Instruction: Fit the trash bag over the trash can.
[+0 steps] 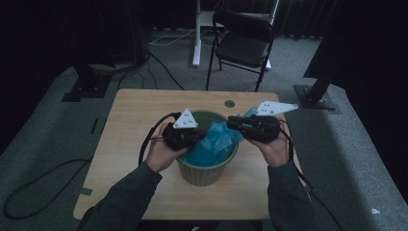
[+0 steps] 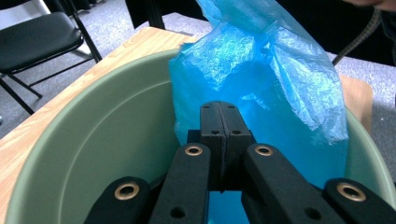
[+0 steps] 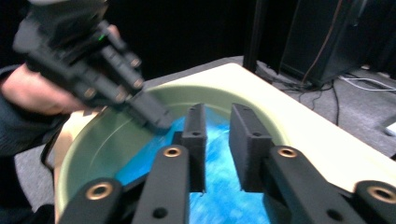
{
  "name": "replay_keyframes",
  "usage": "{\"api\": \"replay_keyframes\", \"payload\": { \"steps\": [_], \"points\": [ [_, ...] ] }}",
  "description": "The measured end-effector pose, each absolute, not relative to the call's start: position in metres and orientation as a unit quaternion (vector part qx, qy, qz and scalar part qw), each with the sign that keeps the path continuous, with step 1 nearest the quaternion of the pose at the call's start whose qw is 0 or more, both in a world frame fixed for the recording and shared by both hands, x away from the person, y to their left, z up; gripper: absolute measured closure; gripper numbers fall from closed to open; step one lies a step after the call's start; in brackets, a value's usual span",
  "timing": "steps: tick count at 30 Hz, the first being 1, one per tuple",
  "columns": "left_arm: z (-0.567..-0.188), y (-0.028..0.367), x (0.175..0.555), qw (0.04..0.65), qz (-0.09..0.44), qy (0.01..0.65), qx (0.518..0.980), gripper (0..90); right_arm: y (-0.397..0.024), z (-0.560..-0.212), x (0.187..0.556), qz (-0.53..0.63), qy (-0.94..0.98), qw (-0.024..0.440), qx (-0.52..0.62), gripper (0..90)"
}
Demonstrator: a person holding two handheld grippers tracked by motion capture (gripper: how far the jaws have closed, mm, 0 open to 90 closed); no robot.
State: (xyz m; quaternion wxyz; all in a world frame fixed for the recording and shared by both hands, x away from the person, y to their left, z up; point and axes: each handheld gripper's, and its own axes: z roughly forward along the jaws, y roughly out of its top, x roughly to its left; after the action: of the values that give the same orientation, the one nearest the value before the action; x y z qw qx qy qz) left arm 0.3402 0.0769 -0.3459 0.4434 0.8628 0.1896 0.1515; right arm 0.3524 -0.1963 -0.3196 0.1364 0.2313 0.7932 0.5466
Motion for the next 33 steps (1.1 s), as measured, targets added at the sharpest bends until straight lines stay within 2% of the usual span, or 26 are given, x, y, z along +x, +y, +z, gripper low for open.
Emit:
{"api": "replay_keyframes", "payload": {
  "steps": [2, 6, 13, 18, 21, 22, 29, 33],
  "points": [
    [-0.347, 0.076, 0.337, 0.445, 0.151, 0.186, 0.863, 89.6, -0.194, -0.318, 0.356, 0.539, 0.795, 0.137, 0.242, 77.1],
    [-0.348, 0.075, 0.331, 0.448, 0.145, 0.179, 0.864, 89.6, -0.187, -0.321, 0.363, 0.527, 0.799, 0.136, 0.255, 70.1],
    [-0.352, 0.076, 0.326, 0.446, 0.143, 0.174, 0.867, 89.6, -0.178, -0.33, 0.36, 0.515, 0.818, 0.109, 0.234, 60.1],
    [-0.355, 0.073, 0.322, 0.444, 0.14, 0.169, 0.869, 89.6, -0.174, -0.333, 0.36, 0.5, 0.83, 0.095, 0.228, 58.7],
    [-0.355, 0.073, 0.321, 0.443, 0.14, 0.167, 0.87, 89.6, -0.173, -0.334, 0.36, 0.492, 0.836, 0.09, 0.226, 60.4],
    [-0.356, 0.072, 0.32, 0.441, 0.14, 0.166, 0.871, 89.6, -0.171, -0.337, 0.36, 0.478, 0.844, 0.086, 0.226, 66.8],
    [-0.358, 0.074, 0.32, 0.441, 0.134, 0.168, 0.871, 89.4, -0.17, -0.342, 0.359, 0.464, 0.853, 0.085, 0.226, 86.5],
    [-0.354, 0.08, 0.323, 0.451, 0.136, 0.184, 0.863, 79.5, -0.169, -0.342, 0.356, 0.463, 0.854, 0.091, 0.221, 88.6]
  ]
}}
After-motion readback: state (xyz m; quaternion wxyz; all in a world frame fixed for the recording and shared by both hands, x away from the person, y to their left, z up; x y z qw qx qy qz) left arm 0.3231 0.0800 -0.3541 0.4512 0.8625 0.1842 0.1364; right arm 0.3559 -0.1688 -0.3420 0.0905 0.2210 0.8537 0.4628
